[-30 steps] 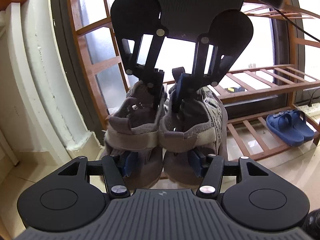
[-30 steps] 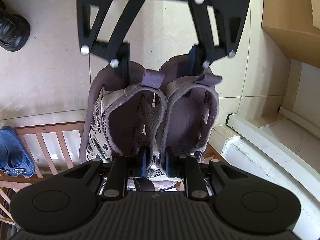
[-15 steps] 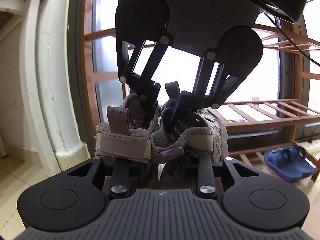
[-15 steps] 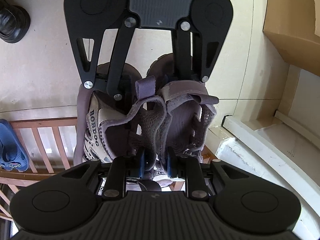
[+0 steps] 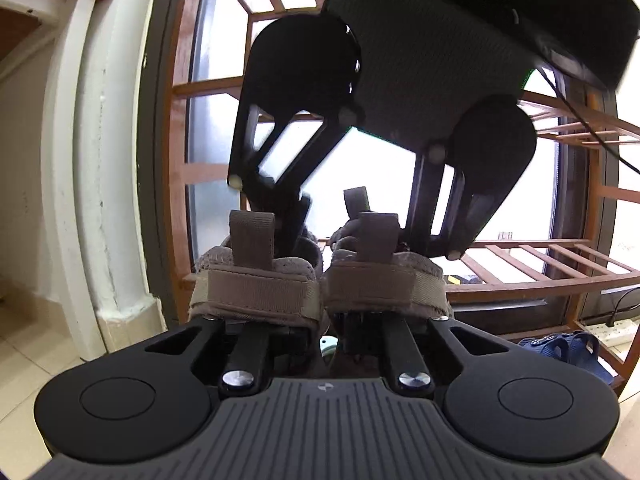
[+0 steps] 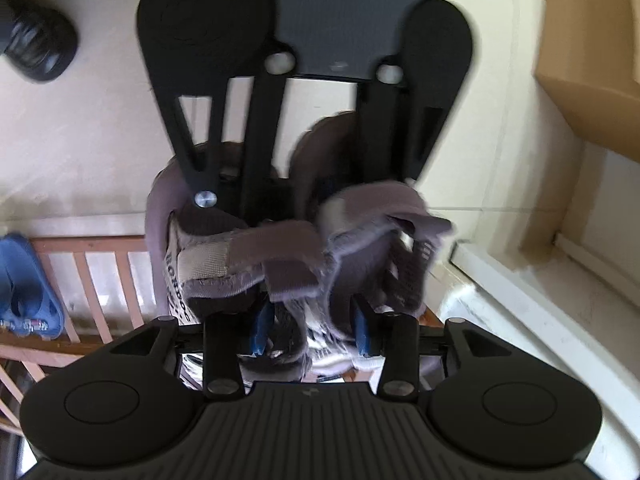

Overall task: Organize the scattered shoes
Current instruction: 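Open the right tool to release the grey sandals on the shelf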

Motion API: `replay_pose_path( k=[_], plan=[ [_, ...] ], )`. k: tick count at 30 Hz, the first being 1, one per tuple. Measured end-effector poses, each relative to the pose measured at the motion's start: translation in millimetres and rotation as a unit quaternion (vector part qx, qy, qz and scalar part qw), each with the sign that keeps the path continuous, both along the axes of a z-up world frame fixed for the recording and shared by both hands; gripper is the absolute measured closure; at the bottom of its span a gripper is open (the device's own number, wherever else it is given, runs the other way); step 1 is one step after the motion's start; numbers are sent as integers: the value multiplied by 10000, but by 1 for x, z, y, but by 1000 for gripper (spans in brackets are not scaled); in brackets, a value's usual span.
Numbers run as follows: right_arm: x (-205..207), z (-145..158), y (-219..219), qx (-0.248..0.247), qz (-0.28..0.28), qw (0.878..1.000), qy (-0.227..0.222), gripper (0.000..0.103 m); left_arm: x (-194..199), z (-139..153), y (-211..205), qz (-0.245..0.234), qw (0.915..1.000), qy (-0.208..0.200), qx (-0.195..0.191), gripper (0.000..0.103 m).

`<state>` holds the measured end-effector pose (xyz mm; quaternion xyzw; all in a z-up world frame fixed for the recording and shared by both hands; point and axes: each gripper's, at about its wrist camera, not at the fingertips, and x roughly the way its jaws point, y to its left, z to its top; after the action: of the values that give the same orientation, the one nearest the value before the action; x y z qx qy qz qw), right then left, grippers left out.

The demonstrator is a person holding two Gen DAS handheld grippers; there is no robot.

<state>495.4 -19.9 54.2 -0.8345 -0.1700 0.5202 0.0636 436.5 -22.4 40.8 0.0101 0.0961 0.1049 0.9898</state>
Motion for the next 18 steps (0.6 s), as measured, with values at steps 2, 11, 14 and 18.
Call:
replay_pose_path(
  k=[2,11,14,18],
  plan=[
    [-2,-4,6,-134,-68,9999,-70,57,1,0,-2,18,10000,40,25,88],
    [-10,-6,0,-376,17,9975,-597,87,-5,-5,-19,39,9981,-184,582,95],
    [-13,4,-3,-292,25,9970,-721,87,-4,2,-20,69,9975,-322,618,95],
    [-14,24,-2,-122,-15,9966,-821,87,1,13,-18,95,9969,-467,633,95]
  ],
)
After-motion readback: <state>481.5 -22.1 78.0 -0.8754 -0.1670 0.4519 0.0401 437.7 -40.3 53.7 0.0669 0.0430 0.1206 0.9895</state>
